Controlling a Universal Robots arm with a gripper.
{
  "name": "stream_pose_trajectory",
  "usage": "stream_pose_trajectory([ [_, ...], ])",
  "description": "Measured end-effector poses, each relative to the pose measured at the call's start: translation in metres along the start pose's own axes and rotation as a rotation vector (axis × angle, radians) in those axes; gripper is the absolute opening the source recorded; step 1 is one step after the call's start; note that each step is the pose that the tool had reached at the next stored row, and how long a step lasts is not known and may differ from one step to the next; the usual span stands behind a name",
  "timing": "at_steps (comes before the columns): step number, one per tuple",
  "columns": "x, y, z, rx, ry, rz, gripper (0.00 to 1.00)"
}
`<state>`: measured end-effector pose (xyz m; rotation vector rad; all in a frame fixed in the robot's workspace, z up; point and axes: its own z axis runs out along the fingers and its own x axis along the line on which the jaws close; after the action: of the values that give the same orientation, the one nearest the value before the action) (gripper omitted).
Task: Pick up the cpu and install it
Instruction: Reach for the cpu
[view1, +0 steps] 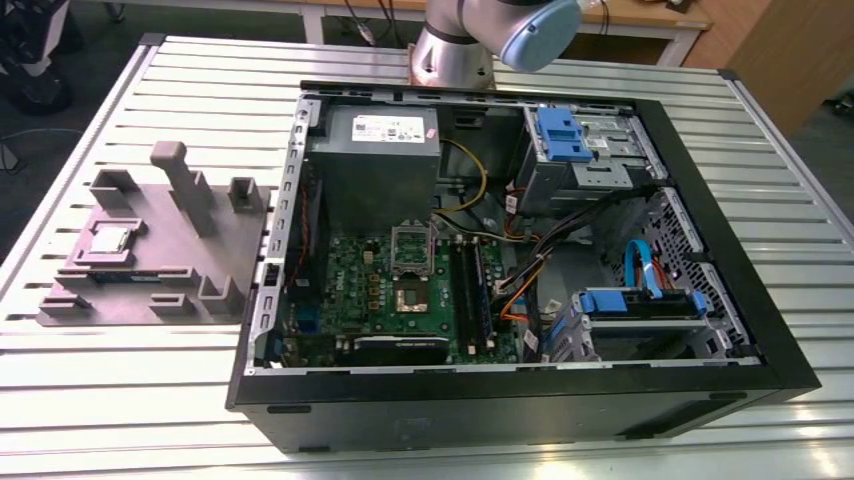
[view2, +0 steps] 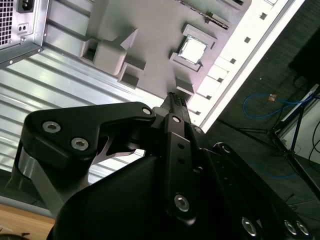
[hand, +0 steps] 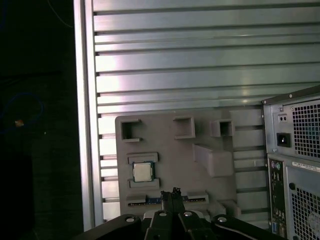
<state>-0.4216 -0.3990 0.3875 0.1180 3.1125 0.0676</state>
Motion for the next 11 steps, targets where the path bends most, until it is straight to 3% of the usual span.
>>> stream_pose_trajectory([
  [11, 0.0048, -0.0003, 0.0, -0.0001, -0.0001, 0.0, 0.1],
])
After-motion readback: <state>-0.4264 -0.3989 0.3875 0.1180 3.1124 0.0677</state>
